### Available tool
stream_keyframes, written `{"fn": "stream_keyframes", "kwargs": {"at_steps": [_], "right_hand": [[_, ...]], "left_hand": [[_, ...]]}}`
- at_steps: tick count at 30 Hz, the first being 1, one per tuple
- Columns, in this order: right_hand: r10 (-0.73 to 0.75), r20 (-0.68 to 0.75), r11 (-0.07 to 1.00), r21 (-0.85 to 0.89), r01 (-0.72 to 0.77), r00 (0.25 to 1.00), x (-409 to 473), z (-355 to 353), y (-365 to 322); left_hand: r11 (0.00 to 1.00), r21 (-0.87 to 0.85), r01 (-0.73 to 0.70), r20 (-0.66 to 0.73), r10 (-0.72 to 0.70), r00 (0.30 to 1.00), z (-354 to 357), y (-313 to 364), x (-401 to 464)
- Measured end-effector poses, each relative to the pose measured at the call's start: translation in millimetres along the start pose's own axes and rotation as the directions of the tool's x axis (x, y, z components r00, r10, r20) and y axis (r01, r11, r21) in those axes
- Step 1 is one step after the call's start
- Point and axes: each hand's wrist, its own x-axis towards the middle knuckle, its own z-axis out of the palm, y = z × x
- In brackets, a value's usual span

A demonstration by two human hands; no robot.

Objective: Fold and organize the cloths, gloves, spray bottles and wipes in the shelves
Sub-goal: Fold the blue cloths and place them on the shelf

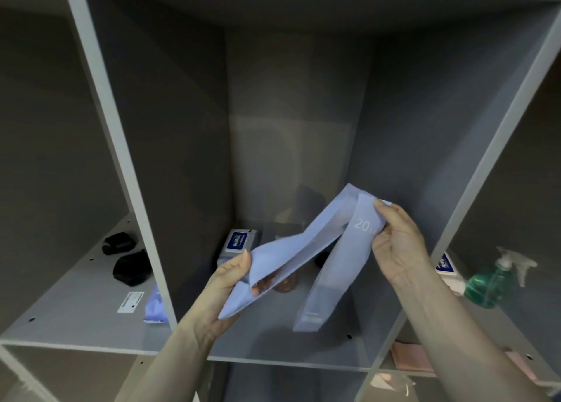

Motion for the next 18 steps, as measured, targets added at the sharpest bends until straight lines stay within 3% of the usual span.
{"fn": "stream_keyframes", "kwargs": {"at_steps": [4, 7, 10, 18], "right_hand": [[-0.047, 0.037, 0.999, 0.016, 0.046, 0.998, -3.3, 0.1, -4.6], [-0.097, 0.102, 0.995, 0.008, 0.097, 0.990, -7.2, 3.3, -10.0], [-0.143, 0.120, 0.989, 0.050, 0.138, 0.982, -8.1, 6.5, -20.7], [-0.114, 0.095, 0.993, 0.027, 0.112, 0.989, -7.9, 4.0, -21.1]], "left_hand": [[0.958, 0.286, 0.028, 0.108, -0.062, 0.992, -2.6, 5.0, -1.1], [0.918, 0.390, 0.071, 0.066, -0.105, 0.992, 0.0, 4.6, -0.8], [0.795, 0.605, 0.035, 0.028, -0.065, 0.998, 1.2, 0.3, -2.9], [0.782, 0.623, 0.017, 0.122, -0.119, 0.985, -8.4, 4.6, -18.4]]}}
